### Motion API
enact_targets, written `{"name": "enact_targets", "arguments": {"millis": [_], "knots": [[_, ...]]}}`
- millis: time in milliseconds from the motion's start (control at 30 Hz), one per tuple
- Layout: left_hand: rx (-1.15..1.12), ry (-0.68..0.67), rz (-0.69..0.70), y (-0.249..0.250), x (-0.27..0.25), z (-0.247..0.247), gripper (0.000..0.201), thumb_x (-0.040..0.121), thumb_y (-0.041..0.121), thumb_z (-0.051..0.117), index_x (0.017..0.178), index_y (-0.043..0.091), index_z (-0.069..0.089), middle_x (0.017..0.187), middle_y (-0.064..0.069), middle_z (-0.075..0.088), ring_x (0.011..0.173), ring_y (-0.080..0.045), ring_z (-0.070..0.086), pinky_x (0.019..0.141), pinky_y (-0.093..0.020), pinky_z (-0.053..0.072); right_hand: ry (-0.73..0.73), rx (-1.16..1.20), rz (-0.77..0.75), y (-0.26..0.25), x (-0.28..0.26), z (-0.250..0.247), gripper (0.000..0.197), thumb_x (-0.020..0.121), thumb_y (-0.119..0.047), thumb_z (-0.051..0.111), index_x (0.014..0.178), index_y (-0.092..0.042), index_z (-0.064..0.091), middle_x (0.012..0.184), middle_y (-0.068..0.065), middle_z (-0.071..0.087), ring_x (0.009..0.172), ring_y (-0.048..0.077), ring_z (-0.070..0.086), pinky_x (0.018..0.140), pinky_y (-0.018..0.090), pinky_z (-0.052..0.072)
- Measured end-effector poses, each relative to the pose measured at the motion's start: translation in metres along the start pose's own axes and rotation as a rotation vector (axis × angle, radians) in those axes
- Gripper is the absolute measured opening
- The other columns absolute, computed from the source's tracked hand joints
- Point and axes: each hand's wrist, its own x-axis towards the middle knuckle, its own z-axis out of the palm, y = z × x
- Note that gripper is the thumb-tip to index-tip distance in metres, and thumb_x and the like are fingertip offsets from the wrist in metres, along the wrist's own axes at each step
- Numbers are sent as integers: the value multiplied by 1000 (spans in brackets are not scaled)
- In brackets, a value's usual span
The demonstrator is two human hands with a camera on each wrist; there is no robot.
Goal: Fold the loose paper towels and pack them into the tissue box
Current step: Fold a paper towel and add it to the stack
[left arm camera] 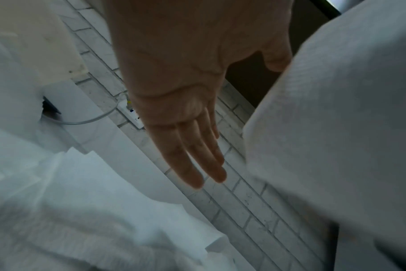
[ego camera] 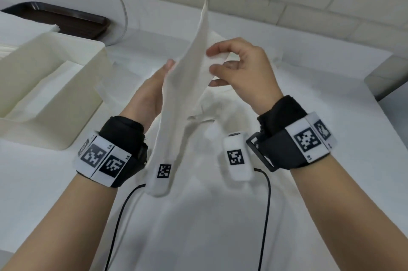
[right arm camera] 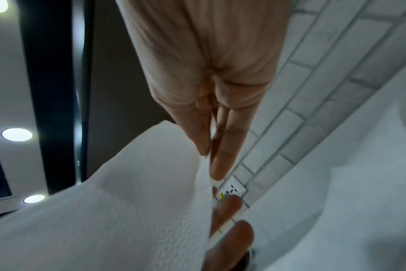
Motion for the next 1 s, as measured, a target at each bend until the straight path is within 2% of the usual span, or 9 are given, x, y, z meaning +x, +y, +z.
{"name": "enact_targets", "arguments": {"millis": [100, 233, 333, 400, 467, 567, 667, 800, 1000], "knots": [[-54, 3, -87, -6, 2, -10, 44, 97, 48, 28, 85, 24, 63, 67, 10, 72, 61, -3, 68, 54, -15, 52, -41, -2, 154, 16, 6, 11, 25, 82, 10, 57, 97, -10, 61, 110, 9, 56, 59, 10, 55, 72, 30, 59], [115, -34, -211, -10, 1, -24, 46, 75, 50, 56, 105, 16, 66, 100, -10, 72, 83, -28, 70, 66, -30, 58, -203, -185, 251, 35, 7, 24, 39, 83, 5, 59, 120, -4, 54, 124, 7, 54, 80, 19, 65, 80, 26, 55], [170, -2, -312, -13, -1, -29, 35, 82, 35, 62, 104, 8, 65, 91, -12, 72, 79, -29, 68, 78, -37, 55, -370, -415, 186, 41, 5, 30, 41, 86, 0, 54, 126, -8, 52, 130, 3, 48, 101, 21, 62, 86, 23, 48], [251, 116, -335, -17, -1, -35, 18, 86, 11, 58, 99, 1, 63, 78, -15, 70, 66, -27, 67, 71, -37, 56, -418, -407, 151, 42, 4, 33, 39, 88, 0, 49, 126, -12, 52, 130, -1, 48, 100, 16, 60, 82, 17, 45], [297, 246, -331, -23, 1, -45, 13, 83, 2, 56, 94, 0, 62, 78, -17, 69, 66, -31, 66, 71, -38, 57, -390, -367, 125, 44, 6, 35, 42, 90, 2, 45, 128, -14, 49, 133, -1, 46, 103, 13, 57, 86, 15, 42], [282, 413, -291, -28, 2, -58, 9, 84, 11, 61, 89, 4, 62, 79, -10, 65, 69, -26, 62, 74, -34, 52, -375, -466, 98, 54, 10, 36, 59, 89, -5, 52, 141, -21, 29, 139, 4, 39, 119, 18, 47, 94, 21, 36], [189, 513, -213, -27, 1, -63, 13, 84, 21, 63, 80, 10, 61, 76, -5, 63, 66, -21, 60, 73, -32, 50, -571, -804, 136, 67, 13, 40, 75, 82, -21, 64, 144, -24, 21, 143, 6, 32, 129, 27, 33, 102, 36, 33], [132, 607, -140, -23, 1, -71, 10, 82, 19, 61, 76, 12, 58, 72, -2, 59, 63, -18, 57, 63, -29, 46, -718, -1143, 56, 72, 18, 54, 58, 85, -30, 57, 138, -23, 32, 143, 6, 31, 131, 29, 29, 105, 42, 28], [144, 588, -85, -19, 0, -73, 14, 70, 3, 55, 70, 17, 52, 71, -1, 54, 69, -22, 55, 67, -33, 46, -624, -1240, -120, 64, 15, 83, 36, 91, -9, 43, 126, -18, 43, 123, 7, 44, 112, 28, 45, 86, 36, 33]]}}
